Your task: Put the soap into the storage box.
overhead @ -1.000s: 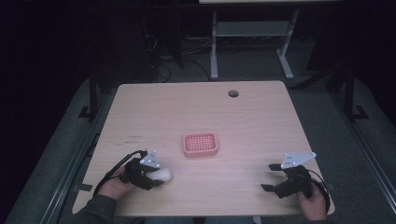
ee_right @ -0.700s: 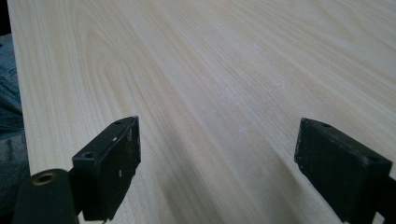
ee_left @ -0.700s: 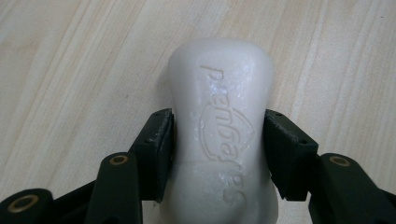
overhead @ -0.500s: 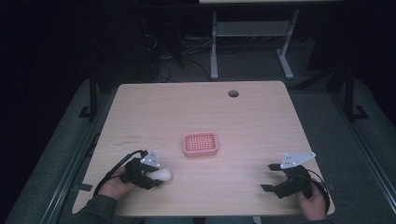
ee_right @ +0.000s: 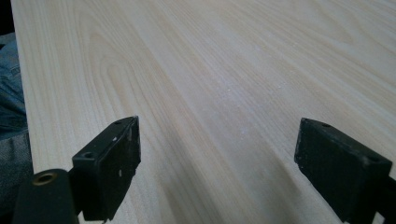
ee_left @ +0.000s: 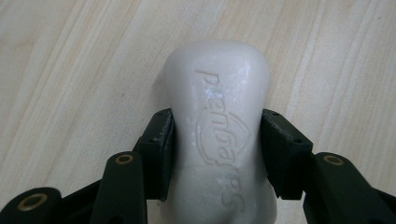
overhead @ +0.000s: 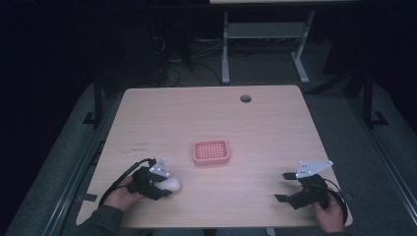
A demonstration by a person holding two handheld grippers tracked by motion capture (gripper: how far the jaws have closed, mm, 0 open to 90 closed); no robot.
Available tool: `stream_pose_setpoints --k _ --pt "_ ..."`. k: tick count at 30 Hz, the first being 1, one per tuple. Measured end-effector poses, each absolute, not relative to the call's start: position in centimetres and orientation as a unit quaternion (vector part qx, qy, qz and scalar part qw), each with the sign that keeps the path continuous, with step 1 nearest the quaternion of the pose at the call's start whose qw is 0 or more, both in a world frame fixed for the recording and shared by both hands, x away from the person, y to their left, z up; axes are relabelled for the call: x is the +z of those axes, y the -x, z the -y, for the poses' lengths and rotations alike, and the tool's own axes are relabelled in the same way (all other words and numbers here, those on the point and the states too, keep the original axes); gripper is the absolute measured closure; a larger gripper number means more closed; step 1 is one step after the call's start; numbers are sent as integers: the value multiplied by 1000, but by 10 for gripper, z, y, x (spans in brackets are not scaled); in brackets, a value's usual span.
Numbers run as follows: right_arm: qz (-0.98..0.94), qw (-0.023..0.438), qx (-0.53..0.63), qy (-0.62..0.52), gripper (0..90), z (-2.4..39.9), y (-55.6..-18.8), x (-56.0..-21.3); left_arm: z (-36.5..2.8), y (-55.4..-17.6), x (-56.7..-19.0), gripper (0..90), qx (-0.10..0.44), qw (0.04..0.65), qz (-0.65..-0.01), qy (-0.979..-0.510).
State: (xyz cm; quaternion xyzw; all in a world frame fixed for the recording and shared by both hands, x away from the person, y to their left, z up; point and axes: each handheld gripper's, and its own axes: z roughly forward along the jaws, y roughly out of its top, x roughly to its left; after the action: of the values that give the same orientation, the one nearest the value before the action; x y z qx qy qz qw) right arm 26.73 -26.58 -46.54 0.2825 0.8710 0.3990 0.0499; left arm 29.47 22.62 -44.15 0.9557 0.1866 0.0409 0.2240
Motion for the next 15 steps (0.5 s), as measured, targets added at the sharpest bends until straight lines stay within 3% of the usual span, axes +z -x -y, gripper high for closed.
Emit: stream_pose_setpoints --k 15 --pt "-867 52 406 -285 142 266 -263 -464 -230 -306 -426 492 39 240 -198 -950"
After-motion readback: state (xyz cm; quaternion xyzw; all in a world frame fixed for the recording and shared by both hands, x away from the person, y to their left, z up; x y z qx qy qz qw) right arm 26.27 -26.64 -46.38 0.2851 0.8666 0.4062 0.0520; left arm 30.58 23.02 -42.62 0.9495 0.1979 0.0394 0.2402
